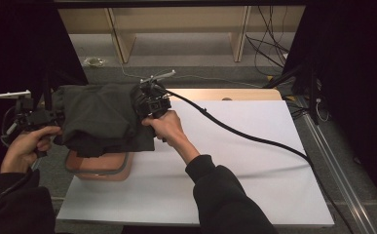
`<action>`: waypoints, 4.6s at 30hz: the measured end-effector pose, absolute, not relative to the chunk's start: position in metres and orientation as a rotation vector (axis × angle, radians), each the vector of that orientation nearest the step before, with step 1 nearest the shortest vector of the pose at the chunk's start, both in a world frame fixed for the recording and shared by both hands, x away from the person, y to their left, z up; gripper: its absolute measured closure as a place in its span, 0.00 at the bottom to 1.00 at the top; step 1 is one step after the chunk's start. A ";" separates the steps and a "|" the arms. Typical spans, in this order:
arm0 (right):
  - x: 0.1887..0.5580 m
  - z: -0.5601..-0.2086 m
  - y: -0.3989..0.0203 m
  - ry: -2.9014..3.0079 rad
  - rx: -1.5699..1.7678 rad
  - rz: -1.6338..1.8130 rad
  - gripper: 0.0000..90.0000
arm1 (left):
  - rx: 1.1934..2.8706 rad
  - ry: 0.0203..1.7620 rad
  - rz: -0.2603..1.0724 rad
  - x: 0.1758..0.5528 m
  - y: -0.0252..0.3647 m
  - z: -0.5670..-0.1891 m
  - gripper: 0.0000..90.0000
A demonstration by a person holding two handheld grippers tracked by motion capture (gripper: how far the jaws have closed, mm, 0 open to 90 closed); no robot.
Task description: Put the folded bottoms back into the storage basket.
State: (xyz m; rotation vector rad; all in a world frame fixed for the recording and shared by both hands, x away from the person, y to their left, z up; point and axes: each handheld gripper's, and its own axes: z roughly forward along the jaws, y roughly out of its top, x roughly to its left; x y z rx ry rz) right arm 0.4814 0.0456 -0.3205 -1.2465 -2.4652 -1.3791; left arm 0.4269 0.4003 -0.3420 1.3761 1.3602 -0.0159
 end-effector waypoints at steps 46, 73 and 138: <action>0.478 -0.366 0.079 -2.533 -1.257 -1.155 0.69 | 1.603 1.724 0.074 0.456 0.395 -0.407 0.69; 0.469 -0.353 0.074 -2.471 -1.208 -1.207 0.58 | 1.764 1.629 0.091 0.457 0.352 -0.400 0.80; 0.461 -0.349 0.052 -2.608 -1.137 -1.171 0.53 | 1.764 1.507 0.054 0.456 0.292 -0.386 0.56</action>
